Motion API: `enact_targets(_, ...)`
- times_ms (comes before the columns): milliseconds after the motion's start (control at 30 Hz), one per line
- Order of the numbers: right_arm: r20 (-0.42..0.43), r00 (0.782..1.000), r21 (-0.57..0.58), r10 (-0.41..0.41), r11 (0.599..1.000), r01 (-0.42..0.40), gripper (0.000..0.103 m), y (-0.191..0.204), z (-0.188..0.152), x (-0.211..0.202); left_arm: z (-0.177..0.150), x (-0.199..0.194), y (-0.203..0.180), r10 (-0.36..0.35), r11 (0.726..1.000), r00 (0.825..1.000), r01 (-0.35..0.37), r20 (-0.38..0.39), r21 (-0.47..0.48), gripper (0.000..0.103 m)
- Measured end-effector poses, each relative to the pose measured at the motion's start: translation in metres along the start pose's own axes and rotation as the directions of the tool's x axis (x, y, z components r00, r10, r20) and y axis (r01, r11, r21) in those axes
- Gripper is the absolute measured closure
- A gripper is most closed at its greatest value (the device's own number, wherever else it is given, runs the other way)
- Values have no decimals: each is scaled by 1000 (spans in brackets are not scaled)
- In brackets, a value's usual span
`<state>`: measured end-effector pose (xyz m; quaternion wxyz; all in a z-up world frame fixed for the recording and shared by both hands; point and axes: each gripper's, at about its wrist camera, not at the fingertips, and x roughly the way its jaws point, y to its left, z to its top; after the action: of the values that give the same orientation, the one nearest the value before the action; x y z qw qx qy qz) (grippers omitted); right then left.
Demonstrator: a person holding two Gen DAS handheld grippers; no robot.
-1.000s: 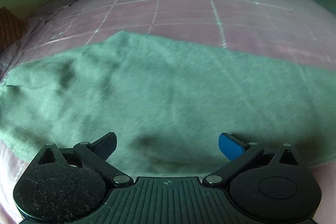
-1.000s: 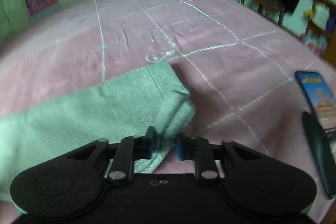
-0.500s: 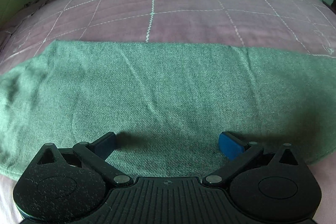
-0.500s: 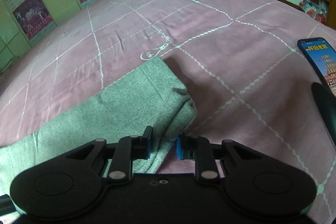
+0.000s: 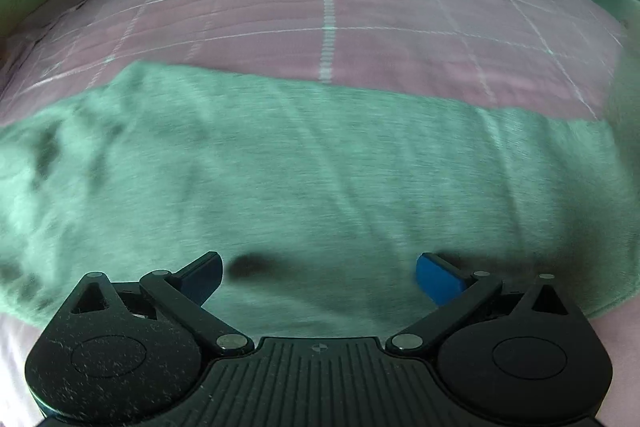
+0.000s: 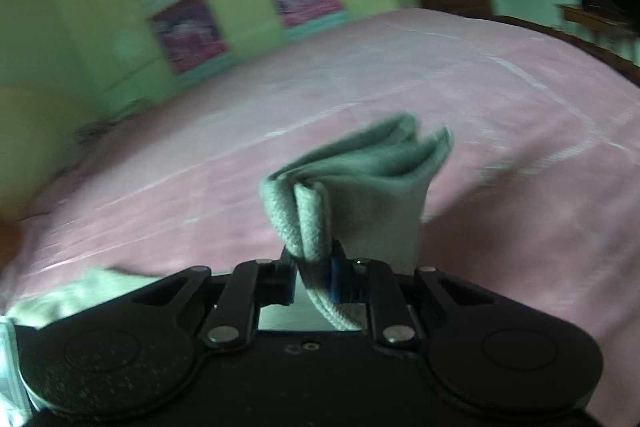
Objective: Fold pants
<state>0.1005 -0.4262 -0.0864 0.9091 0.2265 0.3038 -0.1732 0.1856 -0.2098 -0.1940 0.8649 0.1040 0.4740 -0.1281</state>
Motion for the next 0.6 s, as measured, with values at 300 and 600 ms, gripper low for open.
enact_targets(300, -239, 950, -72, 203, 972, -226, 77, 92, -59, 56, -15, -3, 107, 10, 974, 999, -19, -41, -226, 0)
enact_targets(600, -257, 938, -67, 231, 964, -256, 50, 83, -60, 44, -3, 0, 107, -262, 918, 963, 227, -65, -326, 0)
